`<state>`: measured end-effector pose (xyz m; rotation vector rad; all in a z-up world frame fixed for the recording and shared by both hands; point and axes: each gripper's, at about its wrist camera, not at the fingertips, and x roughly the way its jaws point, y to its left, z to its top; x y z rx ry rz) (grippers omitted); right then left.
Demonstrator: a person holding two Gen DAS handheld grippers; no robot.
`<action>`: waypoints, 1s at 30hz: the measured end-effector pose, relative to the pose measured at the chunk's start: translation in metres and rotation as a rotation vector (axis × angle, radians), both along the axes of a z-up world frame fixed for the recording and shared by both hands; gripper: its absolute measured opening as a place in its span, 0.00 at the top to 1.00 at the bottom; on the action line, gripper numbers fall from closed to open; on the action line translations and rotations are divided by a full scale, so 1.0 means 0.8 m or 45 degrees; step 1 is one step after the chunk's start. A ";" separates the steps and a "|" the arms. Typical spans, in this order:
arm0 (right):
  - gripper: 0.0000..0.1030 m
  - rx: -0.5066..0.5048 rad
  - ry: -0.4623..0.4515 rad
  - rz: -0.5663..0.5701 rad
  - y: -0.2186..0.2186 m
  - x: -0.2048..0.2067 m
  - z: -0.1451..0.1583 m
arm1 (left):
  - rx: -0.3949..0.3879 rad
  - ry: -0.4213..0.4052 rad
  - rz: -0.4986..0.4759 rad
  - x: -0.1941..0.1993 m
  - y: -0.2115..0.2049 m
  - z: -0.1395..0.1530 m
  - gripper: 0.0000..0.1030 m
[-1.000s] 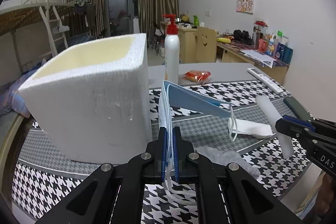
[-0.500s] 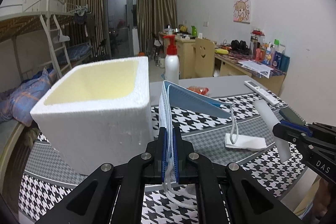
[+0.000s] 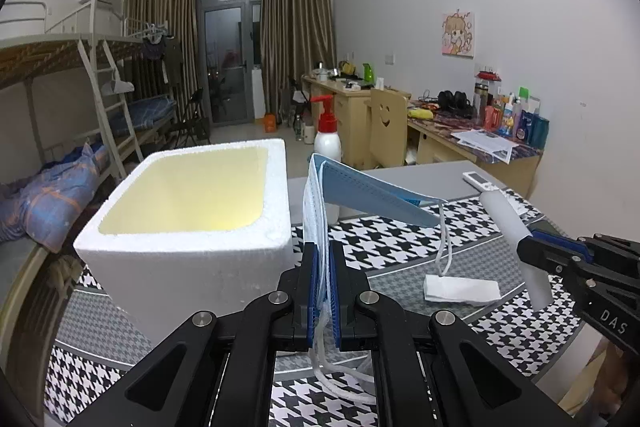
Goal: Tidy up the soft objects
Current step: 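Carry the blue mask and white foam stick over the white foam box with both tools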
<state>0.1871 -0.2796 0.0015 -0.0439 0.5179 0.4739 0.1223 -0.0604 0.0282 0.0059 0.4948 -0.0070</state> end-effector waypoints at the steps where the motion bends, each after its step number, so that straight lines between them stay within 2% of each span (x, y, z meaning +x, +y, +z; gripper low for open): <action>1: 0.84 0.000 -0.001 0.001 0.000 0.000 0.000 | 0.000 -0.003 -0.001 0.000 -0.001 0.002 0.94; 30: 0.84 0.003 -0.098 0.021 0.014 0.002 0.032 | 0.002 -0.123 0.010 0.005 0.012 0.044 0.94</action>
